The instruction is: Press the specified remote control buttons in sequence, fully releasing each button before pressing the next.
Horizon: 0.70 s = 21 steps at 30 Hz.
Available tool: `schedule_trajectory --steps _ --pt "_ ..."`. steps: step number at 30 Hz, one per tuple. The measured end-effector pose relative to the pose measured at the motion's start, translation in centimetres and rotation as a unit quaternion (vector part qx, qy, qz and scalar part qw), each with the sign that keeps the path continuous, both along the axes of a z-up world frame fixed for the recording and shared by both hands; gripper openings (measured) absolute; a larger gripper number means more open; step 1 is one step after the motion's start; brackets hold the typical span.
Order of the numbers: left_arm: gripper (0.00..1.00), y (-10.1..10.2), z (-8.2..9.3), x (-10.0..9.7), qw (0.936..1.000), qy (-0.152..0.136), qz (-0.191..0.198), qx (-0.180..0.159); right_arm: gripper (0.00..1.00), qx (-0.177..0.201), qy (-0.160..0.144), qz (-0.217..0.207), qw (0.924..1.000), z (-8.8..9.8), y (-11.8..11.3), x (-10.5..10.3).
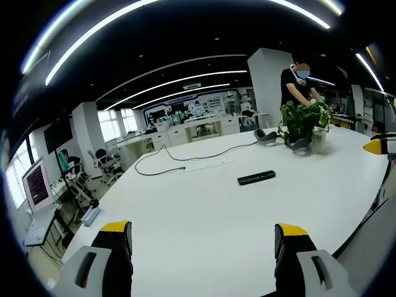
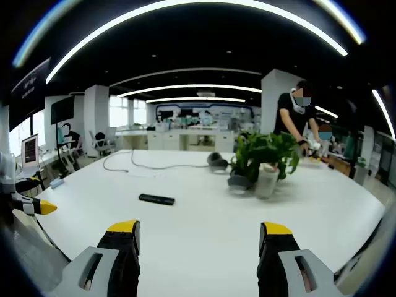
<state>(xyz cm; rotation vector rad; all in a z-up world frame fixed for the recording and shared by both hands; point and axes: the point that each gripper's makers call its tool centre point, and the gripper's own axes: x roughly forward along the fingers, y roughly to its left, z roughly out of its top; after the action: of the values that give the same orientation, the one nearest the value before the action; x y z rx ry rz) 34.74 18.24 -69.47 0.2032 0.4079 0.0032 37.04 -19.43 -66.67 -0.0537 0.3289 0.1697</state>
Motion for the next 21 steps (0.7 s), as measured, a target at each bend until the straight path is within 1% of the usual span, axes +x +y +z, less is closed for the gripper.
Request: schedule_trajectory --steps 3,5,10,12,13,21 --pt "0.97 0.02 -0.11 -0.06 1.0000 0.004 0.001 0.000 0.77 -0.001 0.000 0.000 1.0000 -0.02 -0.02 -0.01" --pt "0.97 0.07 0.04 -0.01 1.0000 0.000 0.002 -0.001 0.77 0.001 0.000 -0.001 1.0000 0.00 -0.02 -0.01" --pt "0.98 0.04 0.08 -0.05 1.0000 0.001 0.002 -0.002 0.76 0.001 0.000 -0.001 1.0000 0.01 0.00 -0.04" --pt "1.00 -0.06 0.62 0.03 0.9999 -0.013 0.001 -0.007 0.76 0.001 -0.001 0.000 1.0000 0.03 0.02 -0.04" --pt "1.00 -0.23 0.74 0.10 0.9997 -0.017 -0.003 -0.014 0.76 0.001 0.000 0.000 1.0000 0.03 0.05 -0.04" --pt "1.00 -0.30 0.13 0.03 1.0000 -0.001 -0.004 -0.005 0.75 0.000 0.002 0.004 1.0000 -0.06 0.19 -0.06"
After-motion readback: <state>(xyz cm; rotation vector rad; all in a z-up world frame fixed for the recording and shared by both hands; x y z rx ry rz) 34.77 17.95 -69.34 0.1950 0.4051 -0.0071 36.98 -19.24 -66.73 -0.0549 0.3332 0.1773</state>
